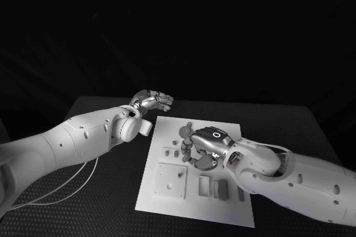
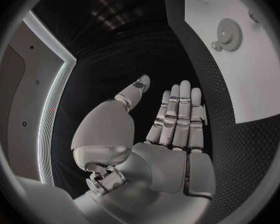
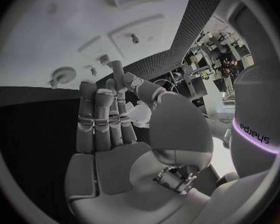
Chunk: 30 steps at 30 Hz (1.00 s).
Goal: Assemble the parts on the task board
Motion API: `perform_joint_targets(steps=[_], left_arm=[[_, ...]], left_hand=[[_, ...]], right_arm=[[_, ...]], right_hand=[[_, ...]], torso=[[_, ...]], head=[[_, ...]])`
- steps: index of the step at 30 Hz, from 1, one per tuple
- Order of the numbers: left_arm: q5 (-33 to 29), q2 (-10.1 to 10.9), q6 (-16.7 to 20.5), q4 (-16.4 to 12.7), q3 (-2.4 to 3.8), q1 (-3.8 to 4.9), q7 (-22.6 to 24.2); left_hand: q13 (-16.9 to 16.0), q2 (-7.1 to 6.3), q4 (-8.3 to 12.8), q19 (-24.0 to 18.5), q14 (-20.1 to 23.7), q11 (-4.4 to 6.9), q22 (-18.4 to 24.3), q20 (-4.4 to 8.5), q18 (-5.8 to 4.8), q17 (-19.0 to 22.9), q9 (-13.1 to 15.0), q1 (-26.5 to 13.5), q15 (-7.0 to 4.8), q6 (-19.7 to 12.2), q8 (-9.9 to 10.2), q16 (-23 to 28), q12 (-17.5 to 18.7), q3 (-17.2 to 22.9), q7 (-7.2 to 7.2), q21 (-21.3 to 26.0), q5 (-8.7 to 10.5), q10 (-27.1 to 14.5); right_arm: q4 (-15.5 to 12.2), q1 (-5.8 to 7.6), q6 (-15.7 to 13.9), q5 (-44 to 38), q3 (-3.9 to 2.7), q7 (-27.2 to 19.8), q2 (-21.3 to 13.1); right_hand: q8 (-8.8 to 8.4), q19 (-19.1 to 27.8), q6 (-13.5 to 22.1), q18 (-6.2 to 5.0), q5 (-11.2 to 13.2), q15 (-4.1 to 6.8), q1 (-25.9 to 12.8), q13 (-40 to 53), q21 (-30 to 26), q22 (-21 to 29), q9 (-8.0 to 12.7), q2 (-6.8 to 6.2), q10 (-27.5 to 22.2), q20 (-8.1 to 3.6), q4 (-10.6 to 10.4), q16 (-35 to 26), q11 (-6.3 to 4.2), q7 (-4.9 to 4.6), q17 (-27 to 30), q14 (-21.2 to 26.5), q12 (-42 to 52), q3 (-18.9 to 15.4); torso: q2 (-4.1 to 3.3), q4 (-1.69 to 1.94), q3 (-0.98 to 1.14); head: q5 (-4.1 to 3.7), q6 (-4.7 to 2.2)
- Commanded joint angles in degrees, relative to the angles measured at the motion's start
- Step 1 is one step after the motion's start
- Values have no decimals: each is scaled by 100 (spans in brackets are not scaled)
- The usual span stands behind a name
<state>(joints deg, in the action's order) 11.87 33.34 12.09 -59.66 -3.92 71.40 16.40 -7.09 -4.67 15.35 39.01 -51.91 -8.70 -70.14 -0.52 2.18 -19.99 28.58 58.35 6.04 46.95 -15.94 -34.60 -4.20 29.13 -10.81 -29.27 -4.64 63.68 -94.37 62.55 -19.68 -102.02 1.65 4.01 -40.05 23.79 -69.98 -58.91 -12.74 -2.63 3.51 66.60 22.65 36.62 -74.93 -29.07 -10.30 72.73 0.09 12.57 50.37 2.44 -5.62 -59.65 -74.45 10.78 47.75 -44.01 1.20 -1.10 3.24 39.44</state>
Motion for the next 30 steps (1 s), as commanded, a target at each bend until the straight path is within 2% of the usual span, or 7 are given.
perform_joint_targets(steps=[1,11,14,18,26,28,30], left_arm=[[-49,-36,-66,40,5,4,75],[-52,-80,-69,67,5,6,75],[-52,-92,-69,67,5,6,71],[-52,-102,-74,68,5,6,71],[-52,-112,-86,63,5,6,70],[-52,-114,-86,63,5,6,69],[-52,-113,-89,59,5,6,69]], left_hand=[[7,55,4,37,-10,-16,-6,-17,60,-10,-5,-2,41,-45,-31,26,-31,-35,0,33,10,-21],[10,57,6,38,-12,-15,-8,-17,61,-16,-6,-1,41,-46,-33,31,-32,-35,0,37,10,-19],[12,57,6,38,-12,-15,-9,-17,61,-18,-7,-1,41,-46,-34,33,-33,-36,0,38,10,-19],[13,56,7,38,-13,-15,-10,-18,61,-21,-8,-1,41,-47,-34,35,-33,-36,0,40,10,-19],[15,57,6,39,-13,-15,-11,-18,61,-24,-9,-2,42,-48,-35,38,-34,-37,0,42,10,-19],[16,57,6,39,-13,-15,-11,-18,61,-25,-9,-3,42,-48,-36,39,-34,-37,-1,43,10,-18],[16,58,5,39,-13,-16,-11,-19,61,-26,-9,-4,42,-48,-36,40,-34,-38,-1,43,11,-19]], right_arm=[[25,-73,-58,32,36,-127,153],[154,-325,-49,-55,150,-153,540],[204,-378,-29,-85,198,-156,602],[277,-416,-9,-155,295,-157,678],[378,-445,-29,-494,388,-134,769],[410,-469,-31,-504,412,-137,788],[427,-547,-38,-528,423,-137,798]], right_hand=[[10,-9,-37,-226,-15,94,13,37,29,-141,6,32,170,-37,5,38,-61,2,8,75,28,4],[8,-4,-32,-226,-15,93,11,43,45,-141,-2,33,169,-39,18,46,-61,-1,14,78,28,3],[8,-2,-32,-226,-15,93,11,46,52,-141,-5,33,170,-39,24,49,-61,0,17,79,28,2],[8,1,-30,-226,-15,94,11,49,58,-140,-9,33,169,-40,32,53,-61,-1,19,79,28,2],[9,7,-31,-226,-15,94,16,54,69,-139,-16,28,169,-41,45,59,-62,0,24,82,28,8],[9,8,-32,-226,-15,94,16,55,71,-139,-17,27,169,-42,48,61,-62,1,25,82,29,9],[9,9,-33,-226,-15,94,17,56,74,-139,-19,27,170,-42,50,62,-62,1,26,83,29,11]], torso=[[-4,4,-1],[-8,2,-3],[-11,1,0],[-9,-1,4],[-6,-11,6],[-6,-9,6],[-8,-2,6]], head=[[65,32],[167,78],[186,90],[216,109],[226,133],[224,136],[216,137]])
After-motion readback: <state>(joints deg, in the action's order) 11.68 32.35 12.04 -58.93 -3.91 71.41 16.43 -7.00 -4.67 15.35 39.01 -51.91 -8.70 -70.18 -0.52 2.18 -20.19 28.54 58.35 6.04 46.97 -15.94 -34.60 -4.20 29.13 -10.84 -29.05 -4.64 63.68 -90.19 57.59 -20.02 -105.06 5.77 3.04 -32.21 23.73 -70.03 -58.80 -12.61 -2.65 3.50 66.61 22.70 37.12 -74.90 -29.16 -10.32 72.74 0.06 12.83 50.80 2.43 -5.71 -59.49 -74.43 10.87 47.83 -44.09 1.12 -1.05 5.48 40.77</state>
